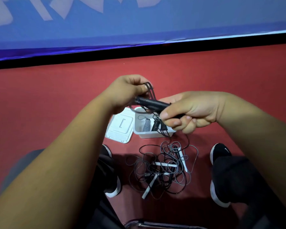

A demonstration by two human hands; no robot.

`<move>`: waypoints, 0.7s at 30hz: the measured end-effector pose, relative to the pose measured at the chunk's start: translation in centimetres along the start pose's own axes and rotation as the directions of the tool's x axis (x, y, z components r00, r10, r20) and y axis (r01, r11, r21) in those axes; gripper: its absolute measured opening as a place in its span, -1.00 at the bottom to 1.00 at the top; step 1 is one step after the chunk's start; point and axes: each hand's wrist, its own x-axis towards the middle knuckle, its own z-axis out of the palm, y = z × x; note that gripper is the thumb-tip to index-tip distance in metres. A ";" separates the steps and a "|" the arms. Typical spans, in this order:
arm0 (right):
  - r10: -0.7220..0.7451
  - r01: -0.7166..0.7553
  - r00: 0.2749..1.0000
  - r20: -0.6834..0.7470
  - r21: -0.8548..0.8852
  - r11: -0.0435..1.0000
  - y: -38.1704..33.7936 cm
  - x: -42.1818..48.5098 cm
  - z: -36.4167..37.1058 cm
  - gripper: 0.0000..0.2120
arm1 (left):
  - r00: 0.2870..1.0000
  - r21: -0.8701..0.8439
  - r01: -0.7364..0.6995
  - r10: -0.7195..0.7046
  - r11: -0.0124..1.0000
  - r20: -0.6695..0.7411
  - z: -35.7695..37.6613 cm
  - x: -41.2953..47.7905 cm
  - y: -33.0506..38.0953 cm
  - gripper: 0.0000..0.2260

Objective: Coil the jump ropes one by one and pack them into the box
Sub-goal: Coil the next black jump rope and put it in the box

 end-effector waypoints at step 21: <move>-0.170 -0.013 0.708 -0.685 -0.253 0.967 2.3 3.3 -4.4 -0.93 | 0.957 0.624 -0.289 0.205 0.726 0.204 -0.1 -0.7 0.3 -0.70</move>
